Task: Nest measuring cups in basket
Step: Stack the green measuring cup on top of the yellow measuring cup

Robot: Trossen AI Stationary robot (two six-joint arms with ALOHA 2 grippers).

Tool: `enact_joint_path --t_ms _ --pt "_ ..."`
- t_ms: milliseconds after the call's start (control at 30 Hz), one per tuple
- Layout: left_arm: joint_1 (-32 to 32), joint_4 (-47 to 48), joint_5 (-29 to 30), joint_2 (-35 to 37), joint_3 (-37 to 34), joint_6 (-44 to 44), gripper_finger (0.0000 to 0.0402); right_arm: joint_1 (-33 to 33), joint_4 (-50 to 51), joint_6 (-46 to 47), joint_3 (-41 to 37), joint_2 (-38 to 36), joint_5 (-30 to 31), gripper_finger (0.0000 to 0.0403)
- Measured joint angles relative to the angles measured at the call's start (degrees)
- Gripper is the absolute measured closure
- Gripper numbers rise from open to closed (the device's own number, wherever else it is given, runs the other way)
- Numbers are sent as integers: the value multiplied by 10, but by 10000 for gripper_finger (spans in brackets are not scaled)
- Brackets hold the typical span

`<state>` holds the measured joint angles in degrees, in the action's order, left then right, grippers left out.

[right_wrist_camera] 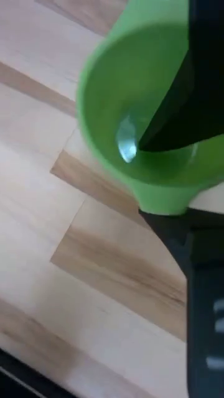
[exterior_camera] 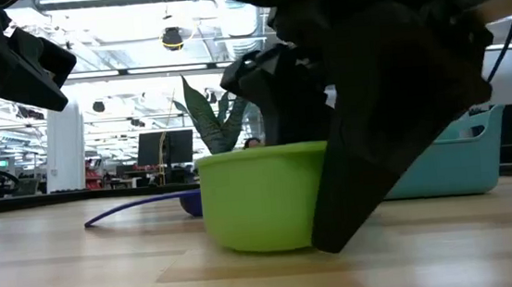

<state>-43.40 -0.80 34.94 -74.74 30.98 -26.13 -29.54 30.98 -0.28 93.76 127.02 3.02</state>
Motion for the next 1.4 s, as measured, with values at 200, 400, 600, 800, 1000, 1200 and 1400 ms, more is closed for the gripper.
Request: enact_joint_path --t_ms 200,400,600,800,1000,1200,1400 --pt "0 0 0 0 0 0 401 -5 -10 41 0 0 0 322" --pt "0 0 3 0 0 0 402 -7 -21 56 31 1 -1 386" --pt "0 0 5 0 0 -1 401 -13 7 78 133 0 19 375" --pt "0 0 8 0 0 -15 401 -21 128 256 258 0 64 387" --pt "0 2 37 0 0 -39 401 -58 336 420 355 -1 172 386" --pt "0 5 48 0 0 -78 401 -122 569 657 392 -1 238 386" --pt "0 5 58 0 0 -96 402 -192 588 872 381 -2 272 386"
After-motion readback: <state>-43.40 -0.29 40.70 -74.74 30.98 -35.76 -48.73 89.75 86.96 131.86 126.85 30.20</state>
